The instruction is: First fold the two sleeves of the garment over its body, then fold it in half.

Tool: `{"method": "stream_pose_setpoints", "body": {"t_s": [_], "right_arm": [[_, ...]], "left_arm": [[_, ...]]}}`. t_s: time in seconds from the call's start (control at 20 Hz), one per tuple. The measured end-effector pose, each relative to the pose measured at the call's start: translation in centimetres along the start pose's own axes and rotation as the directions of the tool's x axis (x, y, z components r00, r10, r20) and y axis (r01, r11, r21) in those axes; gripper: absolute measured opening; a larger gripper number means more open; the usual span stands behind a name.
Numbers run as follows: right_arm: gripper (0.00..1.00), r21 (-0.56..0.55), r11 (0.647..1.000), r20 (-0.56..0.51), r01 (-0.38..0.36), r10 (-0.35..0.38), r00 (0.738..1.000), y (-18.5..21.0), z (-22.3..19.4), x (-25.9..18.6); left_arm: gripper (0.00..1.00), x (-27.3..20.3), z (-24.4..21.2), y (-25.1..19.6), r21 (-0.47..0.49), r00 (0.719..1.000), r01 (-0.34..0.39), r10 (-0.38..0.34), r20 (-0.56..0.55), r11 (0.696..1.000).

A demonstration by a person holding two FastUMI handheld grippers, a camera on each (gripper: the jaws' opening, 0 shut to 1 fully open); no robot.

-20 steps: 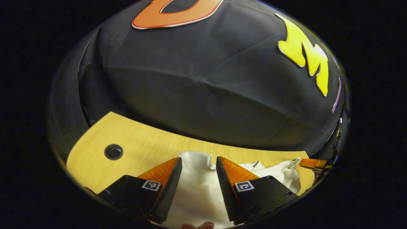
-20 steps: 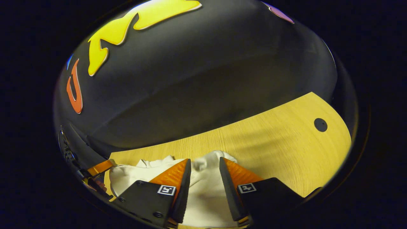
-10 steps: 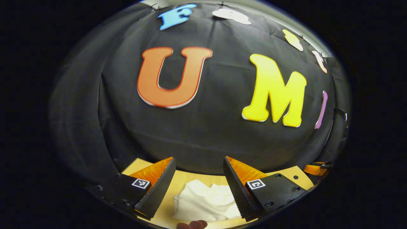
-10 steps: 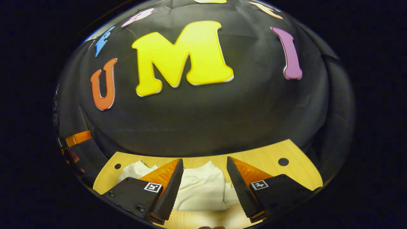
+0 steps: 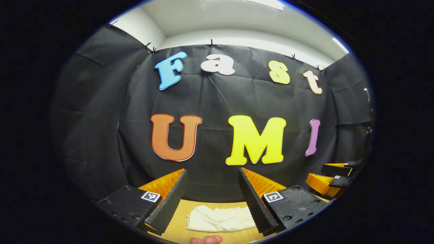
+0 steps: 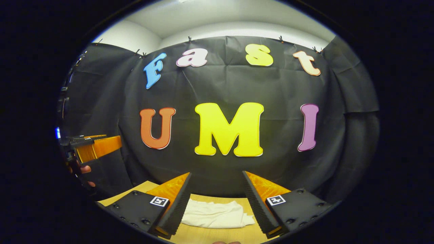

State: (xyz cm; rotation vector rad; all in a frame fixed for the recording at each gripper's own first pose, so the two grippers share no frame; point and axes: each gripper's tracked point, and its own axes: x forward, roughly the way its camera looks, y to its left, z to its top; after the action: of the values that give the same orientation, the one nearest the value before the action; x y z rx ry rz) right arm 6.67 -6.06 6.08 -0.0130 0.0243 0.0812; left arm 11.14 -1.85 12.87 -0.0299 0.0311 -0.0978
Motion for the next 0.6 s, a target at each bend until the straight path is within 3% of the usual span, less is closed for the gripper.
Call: {"method": "stream_pose_setpoints", "body": {"t_s": [0.3,0.6], "right_arm": [[0.89,-0.011,0.999,0.022,0.037,-0.037,0.999,0.7,-1.7,-4.7],[0.89,-0.015,0.999,0.044,0.033,-0.032,0.998,1.9,-1.6,-5.7]], "left_arm": [[0.95,-5.4,-3.0,-3.2,0.041,1.000,0.025,-0.025,-0.011,0.999],[0.95,-6.5,-3.1,-3.4,0.036,1.000,0.010,-0.010,-0.002,0.999]]}}
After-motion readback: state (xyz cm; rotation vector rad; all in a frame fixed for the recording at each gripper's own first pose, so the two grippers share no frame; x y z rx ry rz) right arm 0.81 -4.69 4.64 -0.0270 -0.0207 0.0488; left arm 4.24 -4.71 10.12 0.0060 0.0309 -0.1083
